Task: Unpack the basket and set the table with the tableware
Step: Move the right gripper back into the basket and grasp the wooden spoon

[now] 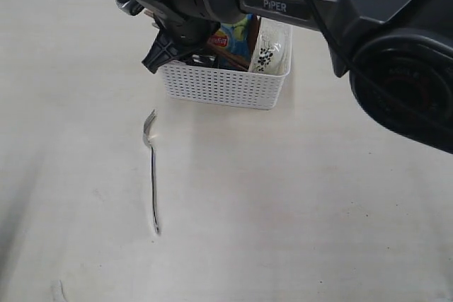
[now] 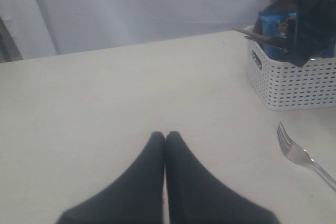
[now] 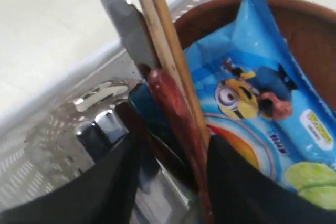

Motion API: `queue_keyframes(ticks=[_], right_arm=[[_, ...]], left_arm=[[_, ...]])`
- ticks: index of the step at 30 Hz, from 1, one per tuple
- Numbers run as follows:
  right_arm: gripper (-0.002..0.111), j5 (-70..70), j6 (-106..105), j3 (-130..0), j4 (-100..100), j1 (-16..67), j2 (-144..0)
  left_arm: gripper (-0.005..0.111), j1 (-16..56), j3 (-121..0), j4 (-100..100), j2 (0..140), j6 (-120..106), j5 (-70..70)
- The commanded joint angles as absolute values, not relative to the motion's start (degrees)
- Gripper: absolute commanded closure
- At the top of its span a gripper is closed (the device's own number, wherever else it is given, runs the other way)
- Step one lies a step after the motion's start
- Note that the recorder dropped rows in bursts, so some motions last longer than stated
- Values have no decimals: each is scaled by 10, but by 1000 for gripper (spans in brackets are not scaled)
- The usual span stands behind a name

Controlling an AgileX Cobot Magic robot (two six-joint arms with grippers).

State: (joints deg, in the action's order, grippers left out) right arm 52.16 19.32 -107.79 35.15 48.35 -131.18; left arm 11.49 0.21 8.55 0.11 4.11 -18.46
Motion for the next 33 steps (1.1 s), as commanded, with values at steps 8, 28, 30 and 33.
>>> queue_keyframes(ticks=[8,28,30,33], right_arm=[[109,554,188,-1078,368,482,-1319],[93,535,113,-1078,257,481,-1266],[74,533,110,-1079,257,481,-1270],[57,522,115,-1079,263,481,-1271]], left_arm=[[107,114,0,83,0,43,-184],[107,114,0,83,0,43,-184],[107,114,0,83,0,43,-184],[107,114,0,83,0,43,-184]])
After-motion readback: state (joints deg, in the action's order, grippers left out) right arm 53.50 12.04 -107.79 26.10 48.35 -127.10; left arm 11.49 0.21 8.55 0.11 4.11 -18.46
